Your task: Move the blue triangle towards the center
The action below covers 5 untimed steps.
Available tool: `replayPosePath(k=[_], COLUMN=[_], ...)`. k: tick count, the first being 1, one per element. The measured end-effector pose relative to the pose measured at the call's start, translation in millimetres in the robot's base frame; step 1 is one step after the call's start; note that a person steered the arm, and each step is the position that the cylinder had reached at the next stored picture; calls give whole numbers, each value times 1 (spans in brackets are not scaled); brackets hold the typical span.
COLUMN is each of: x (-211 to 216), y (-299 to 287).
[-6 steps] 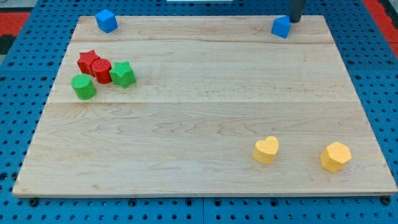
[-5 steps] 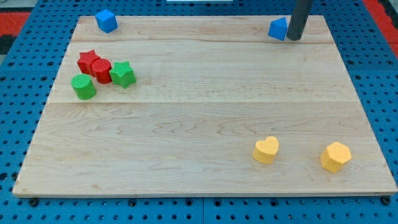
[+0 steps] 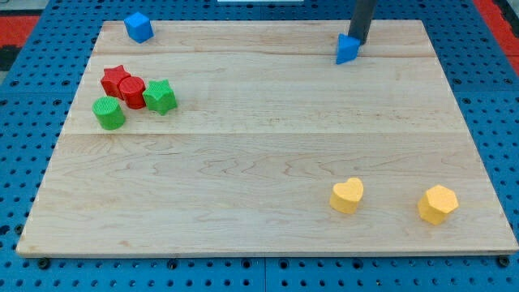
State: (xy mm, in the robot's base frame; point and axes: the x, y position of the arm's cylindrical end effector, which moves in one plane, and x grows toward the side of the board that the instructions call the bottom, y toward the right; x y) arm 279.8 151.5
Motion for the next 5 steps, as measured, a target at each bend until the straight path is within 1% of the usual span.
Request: replayPosePath(k=[1,2,4,5], x=[24,7,60,64], y=[-17,-5,-110,-167])
